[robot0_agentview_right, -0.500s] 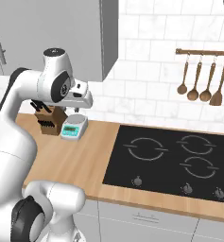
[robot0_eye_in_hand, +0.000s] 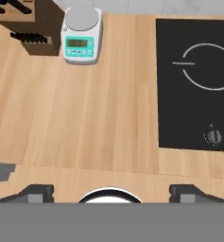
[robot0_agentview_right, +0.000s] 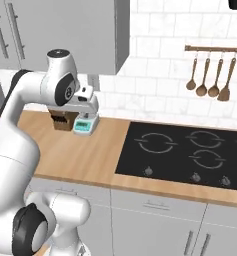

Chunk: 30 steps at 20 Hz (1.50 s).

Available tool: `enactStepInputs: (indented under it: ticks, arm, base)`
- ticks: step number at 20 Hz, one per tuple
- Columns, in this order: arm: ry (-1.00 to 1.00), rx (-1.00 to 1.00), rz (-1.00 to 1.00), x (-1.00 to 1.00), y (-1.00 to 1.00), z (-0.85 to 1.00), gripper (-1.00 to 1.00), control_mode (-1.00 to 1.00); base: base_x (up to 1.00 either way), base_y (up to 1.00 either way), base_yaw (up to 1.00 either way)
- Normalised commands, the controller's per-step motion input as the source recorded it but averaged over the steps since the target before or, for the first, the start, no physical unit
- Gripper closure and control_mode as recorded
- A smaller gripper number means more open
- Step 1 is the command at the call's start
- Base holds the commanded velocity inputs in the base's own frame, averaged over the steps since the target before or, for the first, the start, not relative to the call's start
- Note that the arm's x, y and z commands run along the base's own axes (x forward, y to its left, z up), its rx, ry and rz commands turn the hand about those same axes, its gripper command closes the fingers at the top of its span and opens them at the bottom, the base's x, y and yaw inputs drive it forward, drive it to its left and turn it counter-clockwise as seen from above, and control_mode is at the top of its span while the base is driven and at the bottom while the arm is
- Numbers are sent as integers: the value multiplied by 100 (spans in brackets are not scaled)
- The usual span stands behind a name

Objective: Take a straw from the drawer in front and place it inside the glass cup on the dining counter.

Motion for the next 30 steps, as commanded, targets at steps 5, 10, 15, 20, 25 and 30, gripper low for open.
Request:
enactStepInputs:
  ticks: [5,10,15,20,25,30]
  arm:
    - [0,0,0,0,0,0,-100,100]
    - [0,0,0,0,0,0,-100,100]
    - [0,0,0,0,0,0,-100,100]
    - [0,0,0,0,0,0,-100,100]
    - [0,0,0,0,0,0,-100,100]
    - [0,0,0,0,0,0,-100,100]
  base:
    - [-65,-22,9]
    - [-2,-59,62]
    - [0,-55,74]
    - [0,-63,72]
    - [0,-83,64]
    - [-4,-95,47]
